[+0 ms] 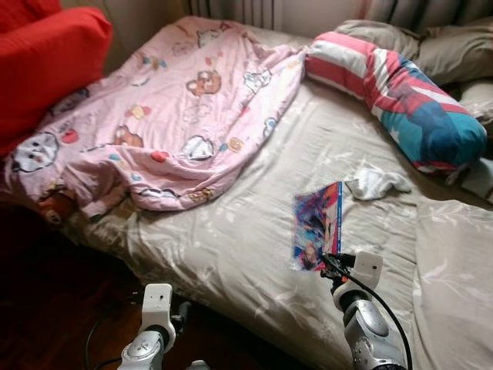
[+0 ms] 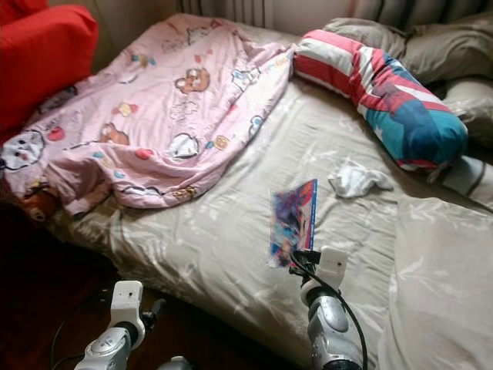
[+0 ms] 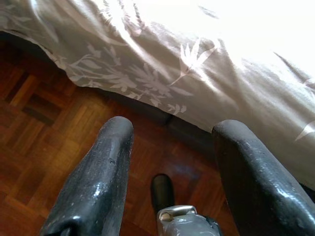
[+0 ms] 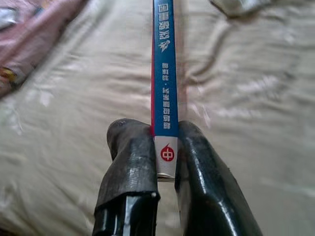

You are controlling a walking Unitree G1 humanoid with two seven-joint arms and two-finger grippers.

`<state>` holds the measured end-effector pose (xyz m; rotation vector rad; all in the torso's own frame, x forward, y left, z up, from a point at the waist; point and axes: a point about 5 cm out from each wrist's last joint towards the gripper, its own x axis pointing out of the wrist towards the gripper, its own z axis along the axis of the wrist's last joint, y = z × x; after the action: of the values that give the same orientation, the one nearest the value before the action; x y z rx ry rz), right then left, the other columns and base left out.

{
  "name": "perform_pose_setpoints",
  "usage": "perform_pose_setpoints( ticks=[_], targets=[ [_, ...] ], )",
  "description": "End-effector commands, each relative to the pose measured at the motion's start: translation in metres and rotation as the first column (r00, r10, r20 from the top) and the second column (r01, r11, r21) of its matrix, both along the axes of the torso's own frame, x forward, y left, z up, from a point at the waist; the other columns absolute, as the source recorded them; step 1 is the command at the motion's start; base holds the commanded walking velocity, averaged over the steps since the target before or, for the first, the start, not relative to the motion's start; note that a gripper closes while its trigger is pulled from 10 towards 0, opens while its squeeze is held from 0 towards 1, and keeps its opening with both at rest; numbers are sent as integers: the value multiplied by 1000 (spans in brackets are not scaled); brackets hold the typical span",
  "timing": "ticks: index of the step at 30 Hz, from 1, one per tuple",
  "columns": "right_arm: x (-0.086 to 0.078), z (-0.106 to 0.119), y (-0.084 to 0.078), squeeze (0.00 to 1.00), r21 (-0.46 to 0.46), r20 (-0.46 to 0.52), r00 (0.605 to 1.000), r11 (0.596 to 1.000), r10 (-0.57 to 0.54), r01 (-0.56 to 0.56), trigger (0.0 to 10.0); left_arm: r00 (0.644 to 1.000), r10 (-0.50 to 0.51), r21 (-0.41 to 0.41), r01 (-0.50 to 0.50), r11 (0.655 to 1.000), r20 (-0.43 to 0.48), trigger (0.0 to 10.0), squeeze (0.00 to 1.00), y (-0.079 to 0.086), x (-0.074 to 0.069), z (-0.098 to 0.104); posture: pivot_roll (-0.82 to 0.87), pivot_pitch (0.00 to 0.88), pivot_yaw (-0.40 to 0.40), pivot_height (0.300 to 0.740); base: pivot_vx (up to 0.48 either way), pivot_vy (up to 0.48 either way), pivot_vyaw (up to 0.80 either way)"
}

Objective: Clean up the room

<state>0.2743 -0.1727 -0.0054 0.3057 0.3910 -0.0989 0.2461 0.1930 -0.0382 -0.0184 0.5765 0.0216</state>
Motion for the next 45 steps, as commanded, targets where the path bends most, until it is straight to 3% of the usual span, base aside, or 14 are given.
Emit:
perform_pose_setpoints(
  ticks=[1,6,21,32,36,45],
  targets=[
    [-1,-1,-8,0,-3,-10,999,1000,-31,31,10000,999,3,4,-3,1000,-49,10000,0,3,-9,-7,-74,196,21,740,0,0,0],
    [-2,-6,-11,0,-5,-39,998,999,-54,53,10000,999,1,6,-1,1000,-51,10000,0,4,-10,-7,-68,198,26,740,0,0,0],
    [2,2,-23,0,-27,41,987,987,-157,158,10000,998,-20,17,21,1000,-66,10000,0,1,-8,-7,-64,198,45,740,0,0,0],
    [3,-1,-23,0,-46,0,989,988,-150,150,10000,997,-16,23,18,1000,-77,10000,0,9,-13,-9,-61,188,47,730,0,0,0],
    [3,-1,-23,0,-64,-9,989,987,-146,145,10000,997,-16,24,18,1000,-75,10000,0,9,-12,-9,-61,187,47,711,0,0,0],
    [1,-4,-23,0,-91,-38,989,986,-140,137,10000,997,-20,25,22,999,-72,10000,0,7,-11,-8,-55,188,52,711,0,0,0]
  ],
)
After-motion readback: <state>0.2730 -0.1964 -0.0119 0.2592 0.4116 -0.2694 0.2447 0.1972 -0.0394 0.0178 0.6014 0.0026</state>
